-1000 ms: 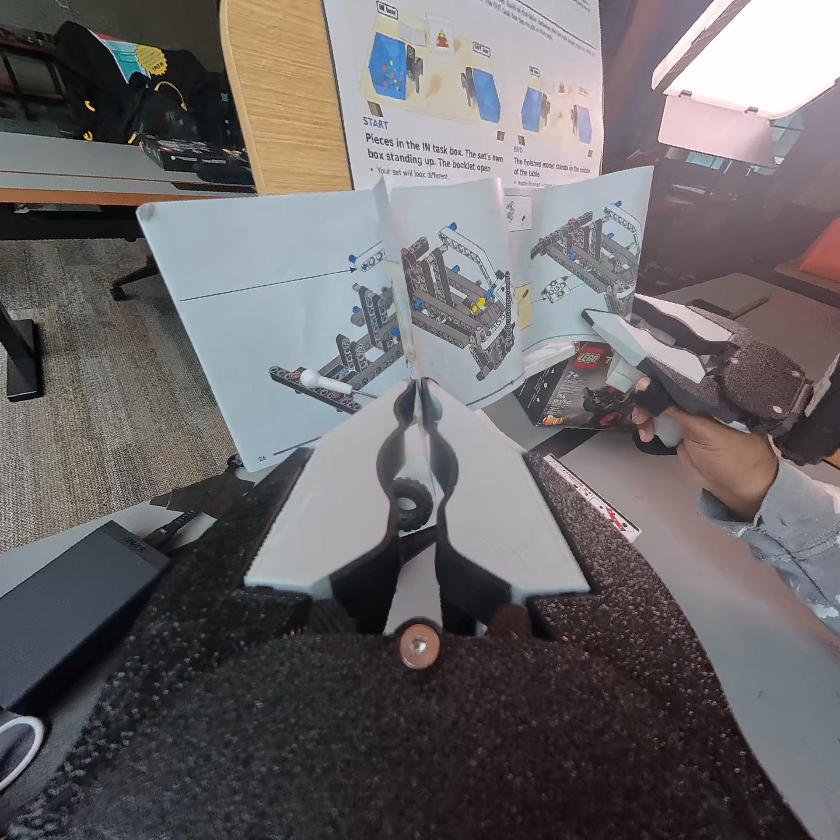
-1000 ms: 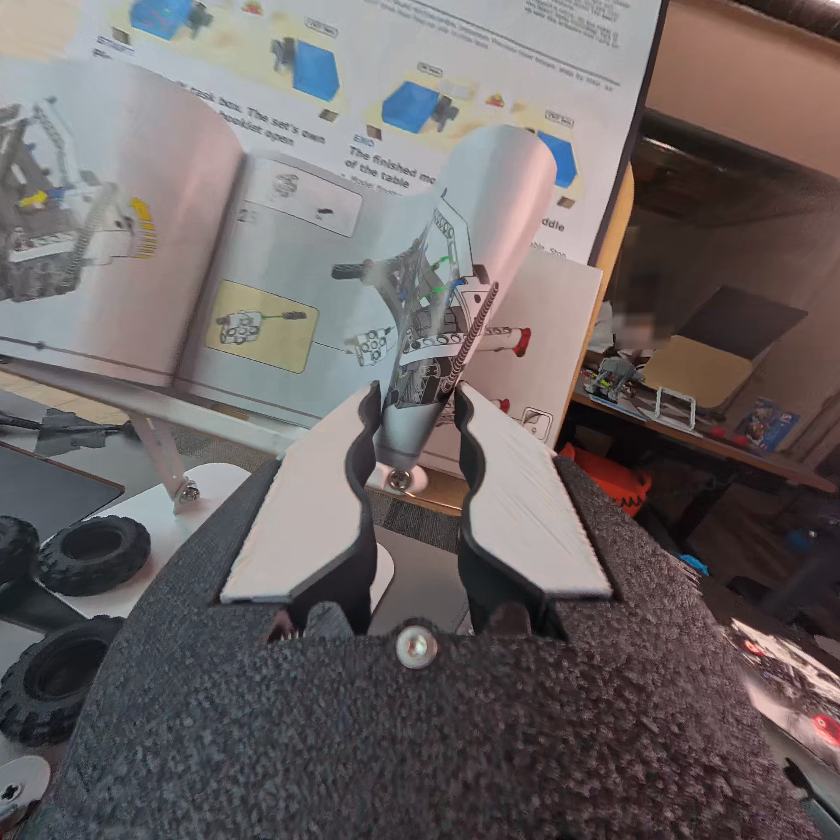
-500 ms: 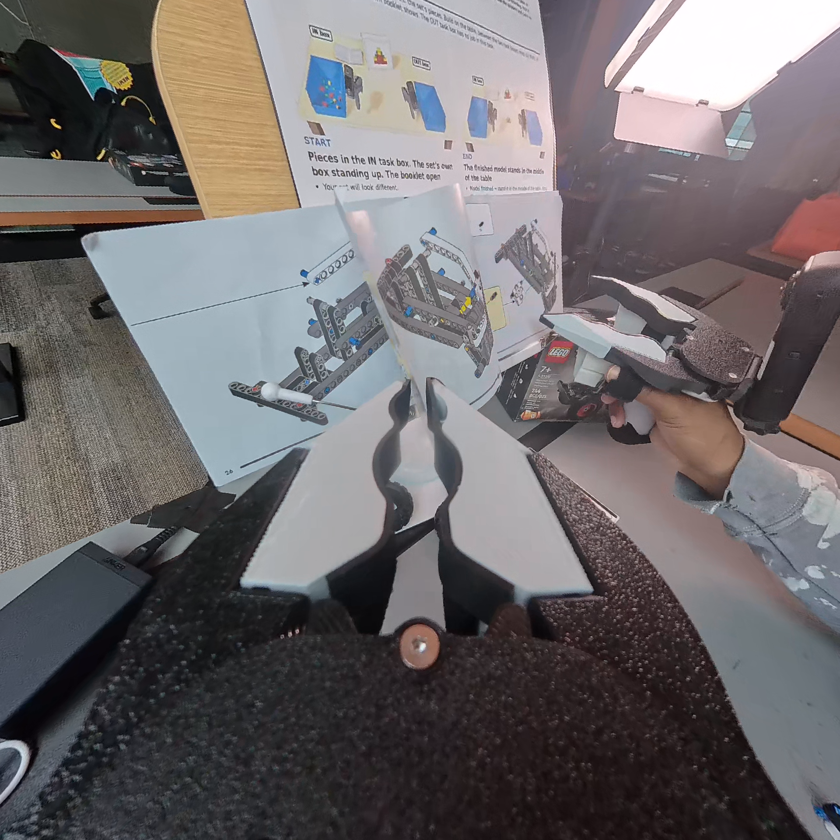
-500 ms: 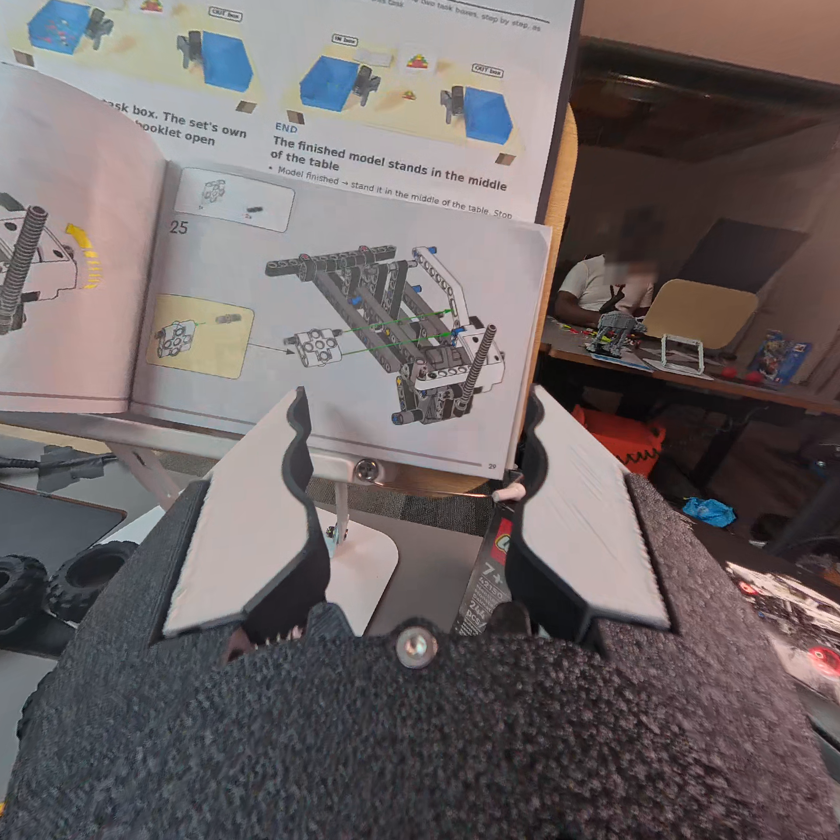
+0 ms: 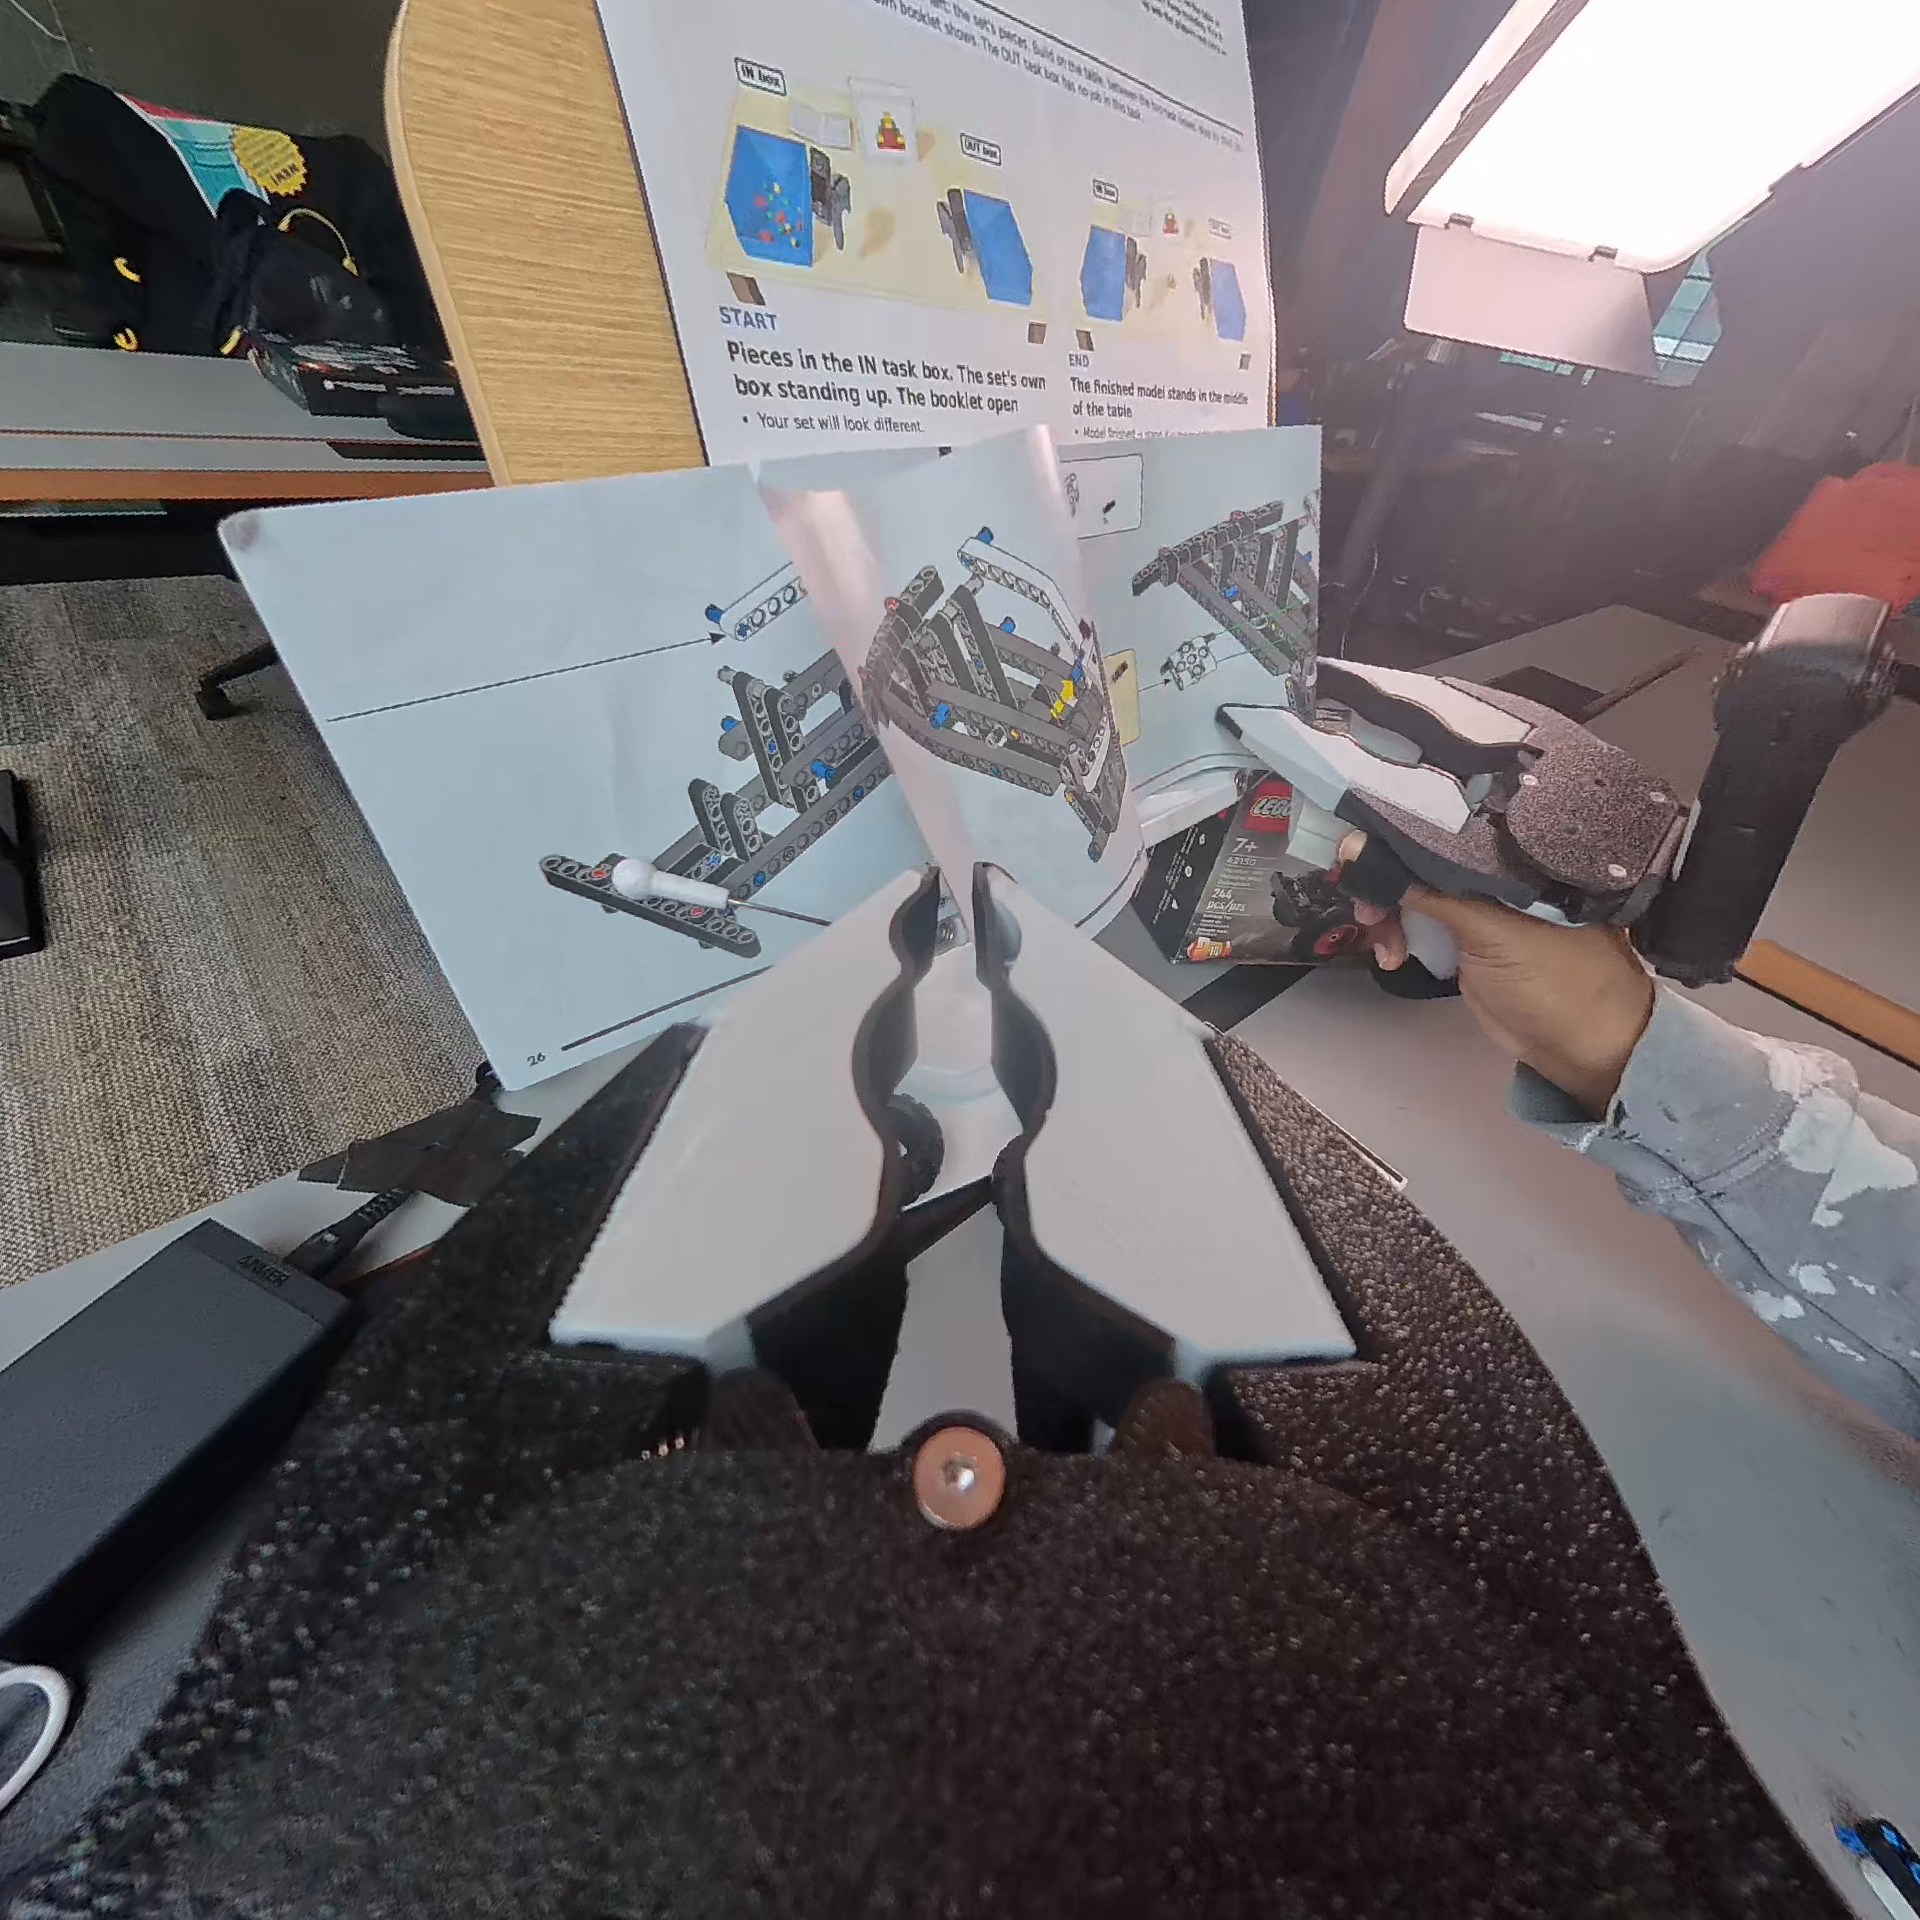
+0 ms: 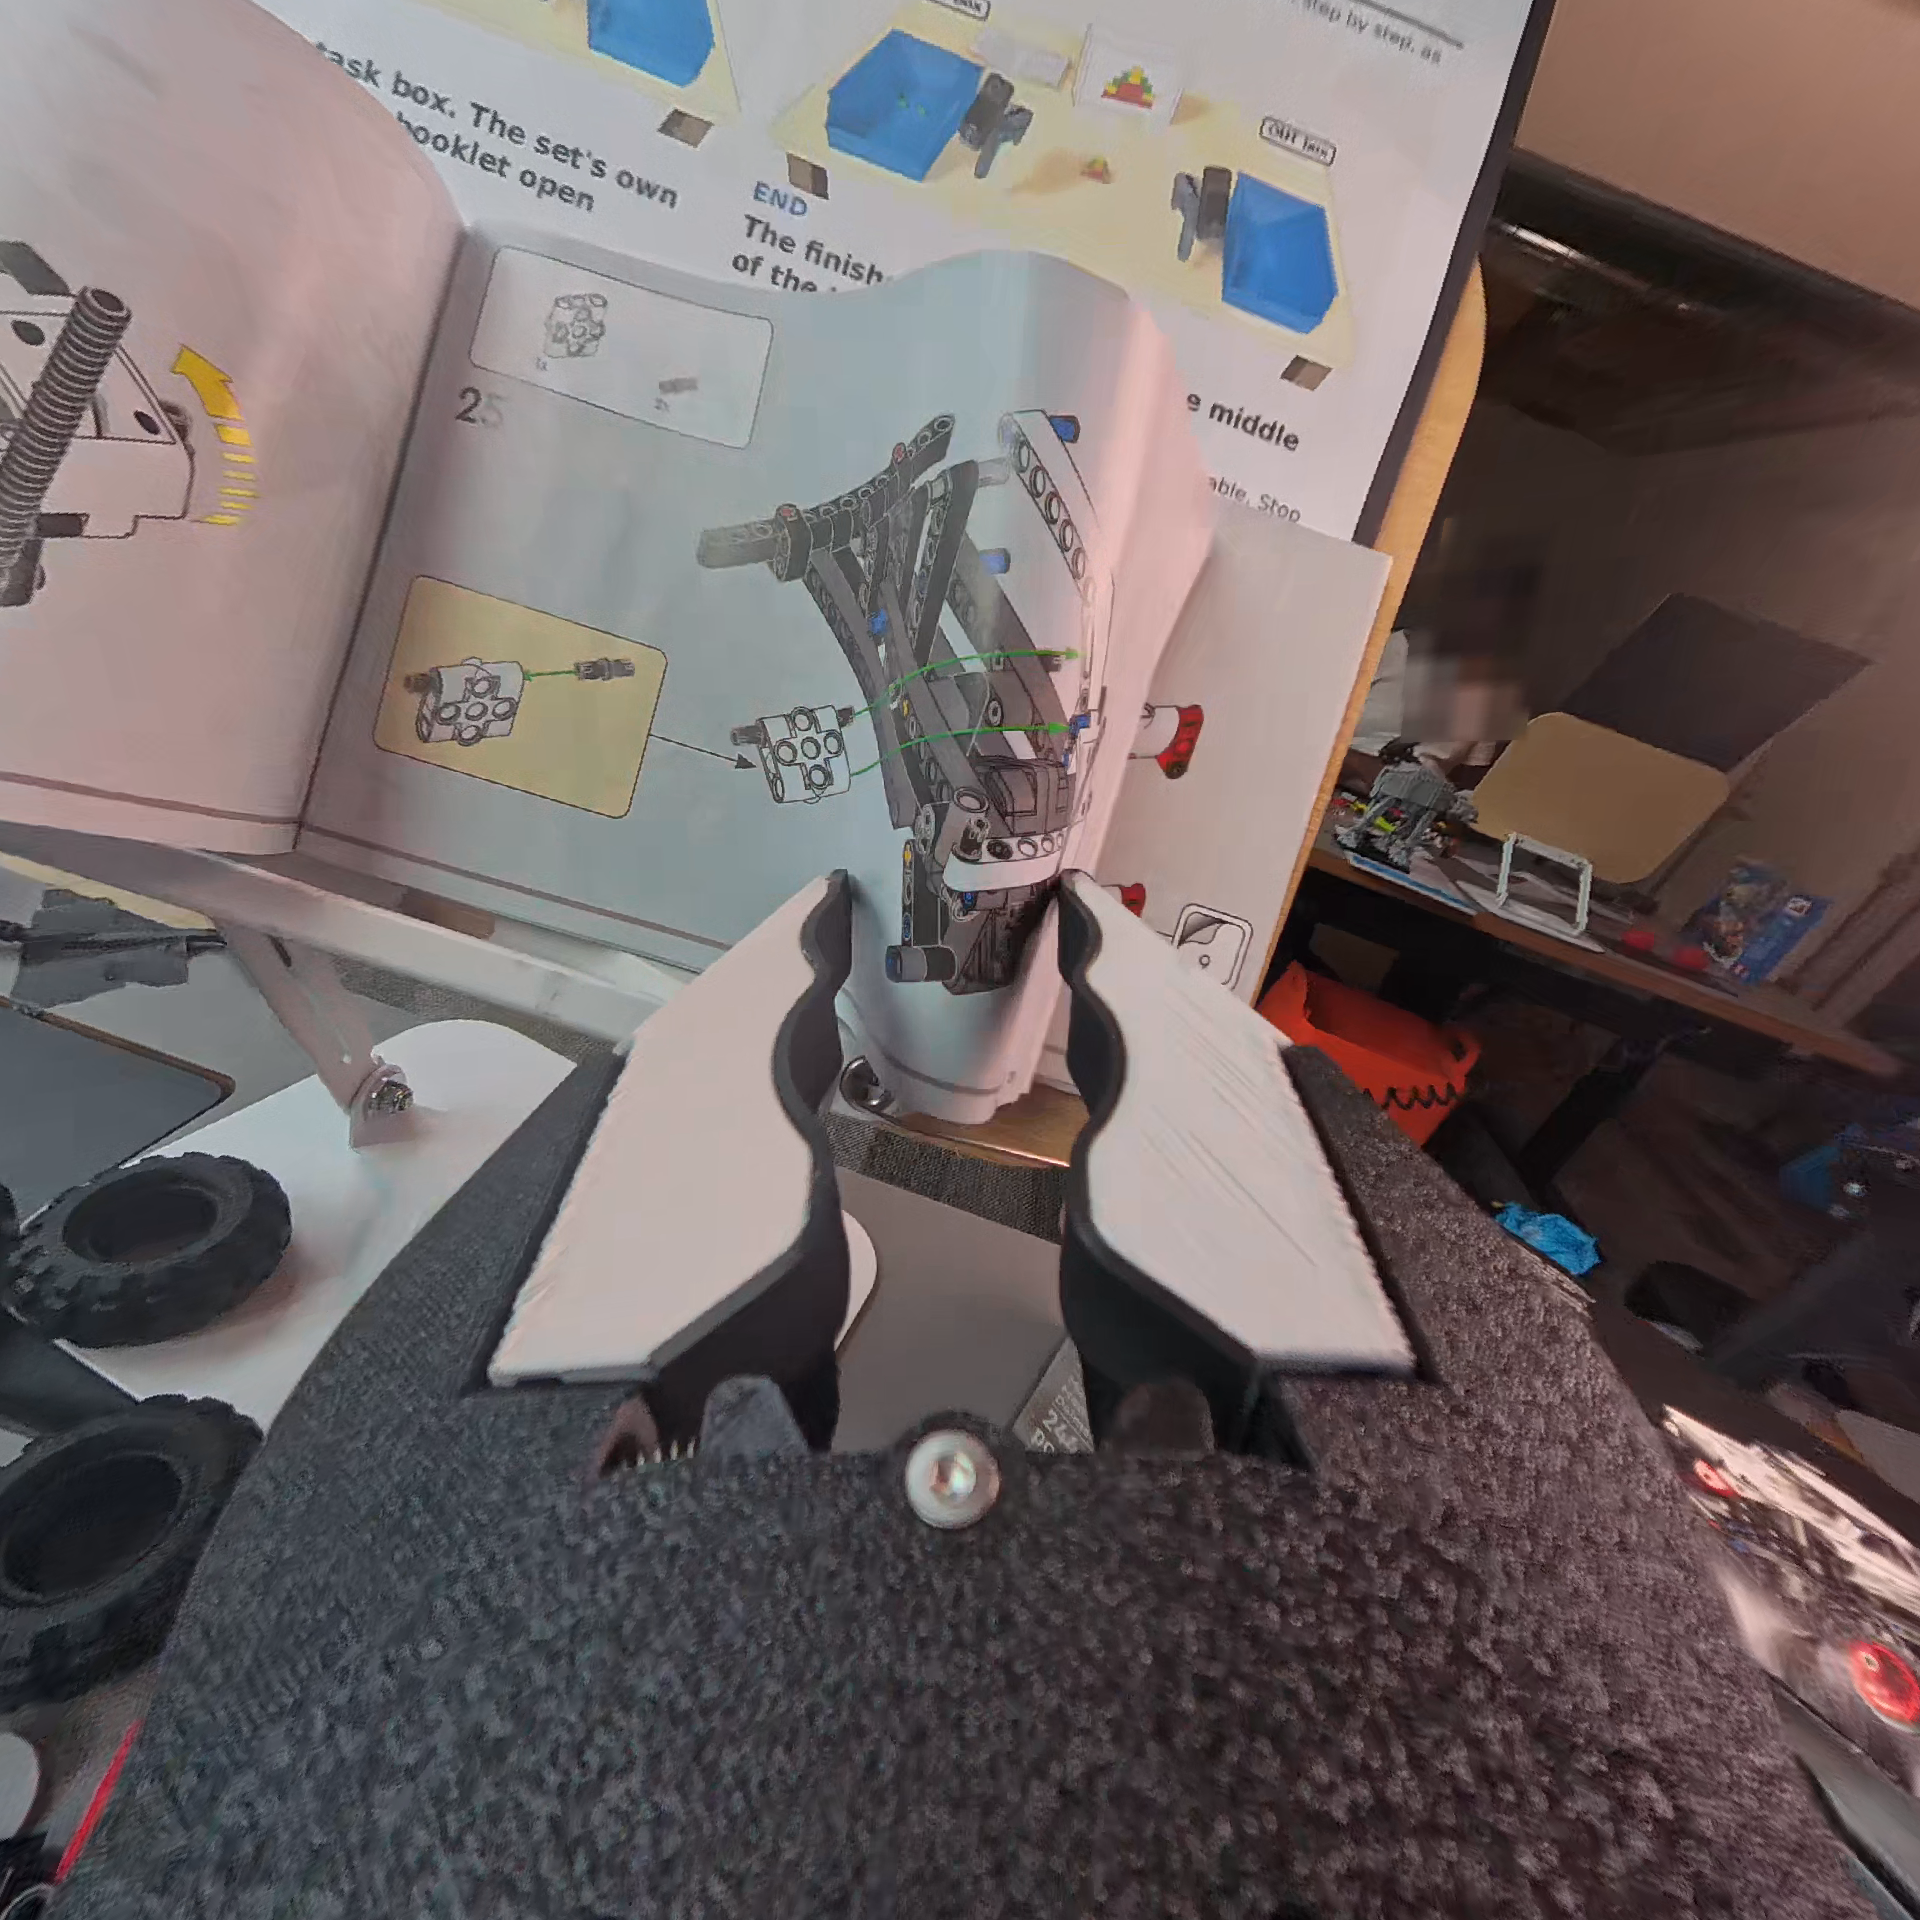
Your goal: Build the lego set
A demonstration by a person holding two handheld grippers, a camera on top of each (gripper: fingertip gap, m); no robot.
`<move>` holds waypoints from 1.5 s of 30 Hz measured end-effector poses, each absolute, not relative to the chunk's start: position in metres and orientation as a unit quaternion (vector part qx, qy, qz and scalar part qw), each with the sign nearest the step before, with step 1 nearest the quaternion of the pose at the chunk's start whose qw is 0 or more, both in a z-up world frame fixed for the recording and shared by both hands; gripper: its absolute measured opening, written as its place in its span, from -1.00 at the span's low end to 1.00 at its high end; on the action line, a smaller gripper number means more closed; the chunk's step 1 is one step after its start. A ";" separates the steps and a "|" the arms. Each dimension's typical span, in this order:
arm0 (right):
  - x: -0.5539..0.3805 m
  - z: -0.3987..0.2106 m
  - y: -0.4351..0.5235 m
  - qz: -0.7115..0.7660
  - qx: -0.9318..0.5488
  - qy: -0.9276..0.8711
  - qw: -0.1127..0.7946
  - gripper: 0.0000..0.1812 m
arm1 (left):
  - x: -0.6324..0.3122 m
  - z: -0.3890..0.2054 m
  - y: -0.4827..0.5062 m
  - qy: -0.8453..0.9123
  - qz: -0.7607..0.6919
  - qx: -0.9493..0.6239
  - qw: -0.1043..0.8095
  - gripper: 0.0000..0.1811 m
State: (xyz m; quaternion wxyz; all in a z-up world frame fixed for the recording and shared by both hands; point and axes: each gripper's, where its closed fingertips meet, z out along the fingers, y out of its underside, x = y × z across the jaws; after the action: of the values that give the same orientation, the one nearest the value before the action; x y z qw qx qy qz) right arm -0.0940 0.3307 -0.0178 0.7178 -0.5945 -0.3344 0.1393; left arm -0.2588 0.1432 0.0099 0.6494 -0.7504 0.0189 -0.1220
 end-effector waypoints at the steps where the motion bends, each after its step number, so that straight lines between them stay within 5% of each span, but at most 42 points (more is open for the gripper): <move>1: -0.093 -0.014 0.325 0.131 -0.581 -0.337 0.730 -0.57 | -0.259 0.010 0.143 0.019 -0.122 -0.750 0.650 -0.93; 5: -0.102 -0.007 0.296 0.118 -0.521 -0.364 0.763 -0.27 | -0.258 0.011 0.142 0.017 -0.128 -0.748 0.651 -0.92; 10: -0.106 -0.002 0.280 0.100 -0.488 -0.371 0.783 -0.33 | -0.255 0.010 0.141 0.021 -0.129 -0.749 0.650 -0.91; 13: -0.105 0.012 0.263 0.105 -0.453 -0.360 0.809 -0.18 | -0.254 0.010 0.140 0.022 -0.130 -0.749 0.650 -0.91; 20: -0.103 0.009 0.254 0.075 -0.444 -0.364 0.815 -0.37 | -0.254 0.009 0.138 0.020 -0.132 -0.749 0.649 -0.90; 23: -0.092 0.007 0.259 0.105 -0.465 -0.342 0.810 -0.66 | -0.255 0.008 0.137 0.020 -0.132 -0.750 0.648 -0.89; 31: -0.061 0.014 0.259 0.106 -0.460 -0.310 0.825 -0.47 | -0.254 0.005 0.137 0.018 -0.137 -0.750 0.646 -0.88; 34: -0.066 0.006 0.260 0.134 -0.467 -0.341 0.805 -1.00 | -0.251 0.006 0.138 0.019 -0.140 -0.750 0.647 -0.88; 35: -0.067 0.004 0.266 0.134 -0.476 -0.341 0.799 -0.99 | -0.250 0.007 0.139 0.020 -0.142 -0.749 0.647 -0.88; 38: -0.072 -0.001 0.299 0.157 -0.535 -0.319 0.766 -0.18 | -0.246 0.008 0.140 0.023 -0.142 -0.748 0.648 -0.88; 40: -0.081 -0.004 0.323 0.177 -0.574 -0.313 0.736 0.08 | -0.243 0.008 0.141 0.026 -0.142 -0.749 0.646 -0.88; 42: -0.092 -0.003 0.339 0.164 -0.585 -0.327 0.724 0.09 | -0.242 0.009 0.141 0.027 -0.140 -0.750 0.646 -0.88; 45: -0.107 -0.015 0.347 0.165 -0.609 -0.350 0.692 -0.17 | -0.243 0.008 0.140 0.028 -0.138 -0.751 0.645 -0.88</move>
State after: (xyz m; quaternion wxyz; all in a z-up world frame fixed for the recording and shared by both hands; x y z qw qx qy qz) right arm -0.1072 0.3471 -0.0152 0.6922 -0.6091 -0.3503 0.1649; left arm -0.2429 0.1404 0.0084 0.6455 -0.7508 0.0275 -0.1376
